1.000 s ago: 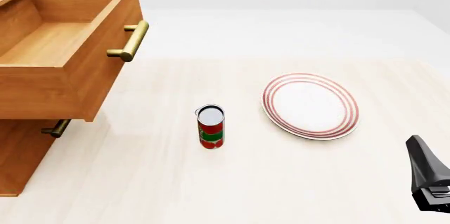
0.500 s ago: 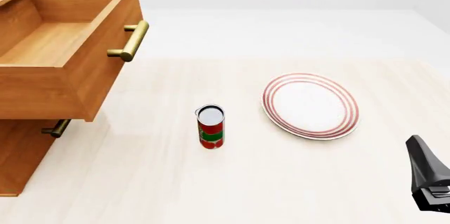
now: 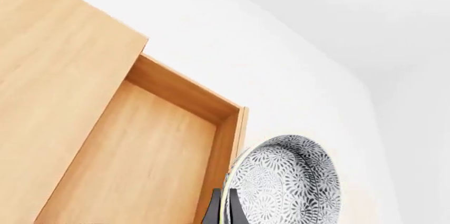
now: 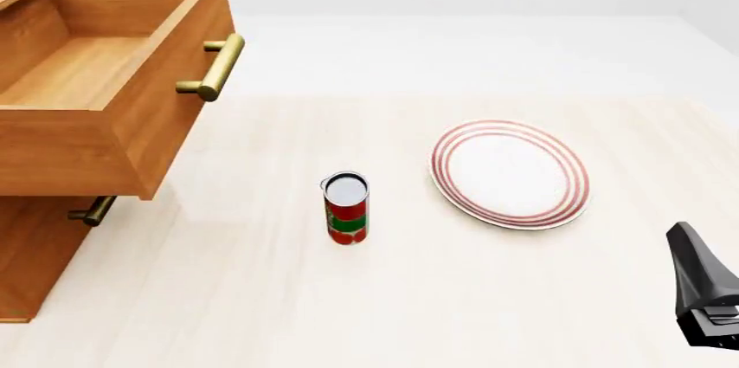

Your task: Put the bowl in the top drawer of the cabinet.

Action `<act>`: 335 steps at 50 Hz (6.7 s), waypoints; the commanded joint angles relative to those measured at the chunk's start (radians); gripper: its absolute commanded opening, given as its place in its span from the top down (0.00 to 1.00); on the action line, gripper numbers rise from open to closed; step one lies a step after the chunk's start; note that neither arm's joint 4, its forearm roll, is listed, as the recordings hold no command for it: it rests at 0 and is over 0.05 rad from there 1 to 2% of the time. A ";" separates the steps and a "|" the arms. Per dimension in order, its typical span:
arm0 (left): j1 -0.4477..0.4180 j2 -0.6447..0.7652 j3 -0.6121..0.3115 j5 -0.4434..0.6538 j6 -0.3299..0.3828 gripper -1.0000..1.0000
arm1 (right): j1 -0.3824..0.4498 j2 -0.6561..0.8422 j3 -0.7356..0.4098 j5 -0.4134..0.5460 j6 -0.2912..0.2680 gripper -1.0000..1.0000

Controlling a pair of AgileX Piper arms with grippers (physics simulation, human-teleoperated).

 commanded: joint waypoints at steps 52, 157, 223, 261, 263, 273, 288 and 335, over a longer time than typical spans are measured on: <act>0.194 0.033 0.123 -0.081 0.029 1.00 | 0.000 0.000 0.000 0.000 0.000 0.00; 0.223 0.133 0.236 -0.192 0.076 1.00 | 0.000 0.000 0.000 0.000 0.000 0.00; 0.240 0.179 0.289 -0.249 0.097 1.00 | 0.000 0.000 0.000 0.000 0.000 0.00; 0.223 0.161 0.270 -0.252 0.107 0.00 | 0.000 0.000 0.000 0.000 0.000 0.00; 0.222 0.157 0.267 -0.247 0.105 0.00 | 0.000 0.000 0.000 0.000 0.000 0.00; 0.216 0.143 0.254 -0.232 0.104 0.00 | 0.000 0.000 0.000 0.000 0.000 0.00; 0.212 0.096 0.220 -0.192 0.103 0.00 | 0.000 0.000 0.000 0.000 0.000 0.00; 0.127 -0.208 0.184 -0.028 0.062 0.00 | 0.000 0.000 0.000 0.000 0.000 0.00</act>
